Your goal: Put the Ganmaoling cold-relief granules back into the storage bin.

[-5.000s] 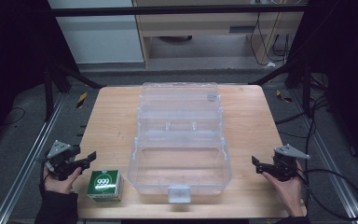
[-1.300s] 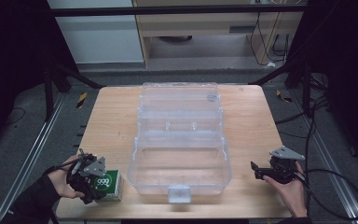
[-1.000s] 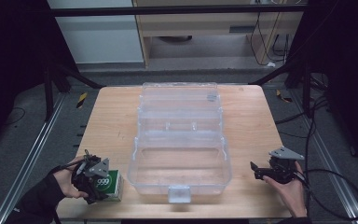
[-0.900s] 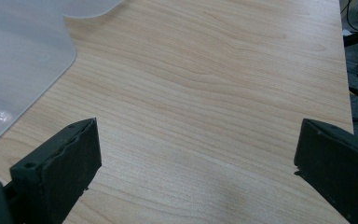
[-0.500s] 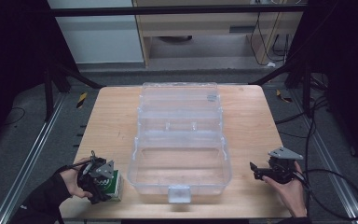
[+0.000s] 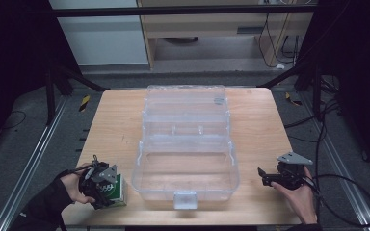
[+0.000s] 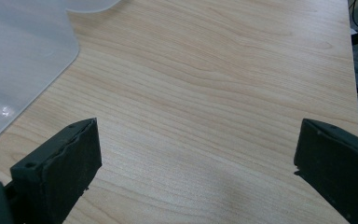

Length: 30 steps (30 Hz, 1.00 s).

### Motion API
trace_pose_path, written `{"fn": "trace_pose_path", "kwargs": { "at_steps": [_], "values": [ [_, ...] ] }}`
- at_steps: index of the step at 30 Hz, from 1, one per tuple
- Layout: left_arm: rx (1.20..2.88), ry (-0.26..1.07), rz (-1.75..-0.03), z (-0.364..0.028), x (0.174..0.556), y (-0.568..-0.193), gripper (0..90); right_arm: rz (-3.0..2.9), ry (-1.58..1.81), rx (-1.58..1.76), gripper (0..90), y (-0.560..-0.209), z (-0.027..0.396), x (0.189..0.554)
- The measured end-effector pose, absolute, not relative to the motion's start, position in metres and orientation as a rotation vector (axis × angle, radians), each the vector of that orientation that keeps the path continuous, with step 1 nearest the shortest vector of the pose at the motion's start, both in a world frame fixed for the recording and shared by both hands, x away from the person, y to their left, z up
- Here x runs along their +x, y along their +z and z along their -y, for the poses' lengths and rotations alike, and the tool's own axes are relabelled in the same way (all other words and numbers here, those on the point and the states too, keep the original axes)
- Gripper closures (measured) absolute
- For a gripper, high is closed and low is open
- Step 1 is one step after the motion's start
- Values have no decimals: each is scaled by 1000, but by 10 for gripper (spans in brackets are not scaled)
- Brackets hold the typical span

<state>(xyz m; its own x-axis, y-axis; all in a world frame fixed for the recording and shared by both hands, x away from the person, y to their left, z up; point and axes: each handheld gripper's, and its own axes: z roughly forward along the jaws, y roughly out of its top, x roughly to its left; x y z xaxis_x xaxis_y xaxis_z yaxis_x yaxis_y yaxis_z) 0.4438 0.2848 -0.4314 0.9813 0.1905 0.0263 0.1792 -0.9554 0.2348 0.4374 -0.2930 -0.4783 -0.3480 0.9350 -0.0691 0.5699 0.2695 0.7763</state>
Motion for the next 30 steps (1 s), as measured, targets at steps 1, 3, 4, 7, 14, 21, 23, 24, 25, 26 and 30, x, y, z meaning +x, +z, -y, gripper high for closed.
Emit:
{"fn": "trace_pose_path", "kwargs": {
  "at_steps": [1,3,4,7,14,21,23,24,25,26,30],
  "values": [
    [2893,72,-279,-285,444,-431,144,-2017,906,1353,11,-478,293,437],
    [2880,85,-292,-287,443,-427,144,-2018,910,1357,11,-478,293,437],
    [2874,87,-294,-287,443,-425,144,-2018,909,1357,11,-478,293,437],
    [2866,95,-303,-289,442,-419,145,-2017,909,1357,11,-478,293,437],
    [2837,141,-309,-292,441,-399,146,-2016,913,1357,11,-478,293,437],
    [2828,158,-301,-292,440,-385,147,-2020,912,1351,11,-478,292,437],
    [2826,167,-301,-292,439,-380,147,-2020,912,1351,11,-478,292,437],
    [2824,171,-297,-292,439,-377,147,-2020,913,1351,11,-478,292,437],
    [2817,181,-294,-292,438,-371,147,-2019,912,1350,11,-478,293,437],
    [2817,181,-294,-292,438,-371,147,-2019,912,1350,11,-478,293,437],
    [2805,195,-282,-290,438,-359,147,-2017,912,1355,11,-478,292,437]
  ]
}}
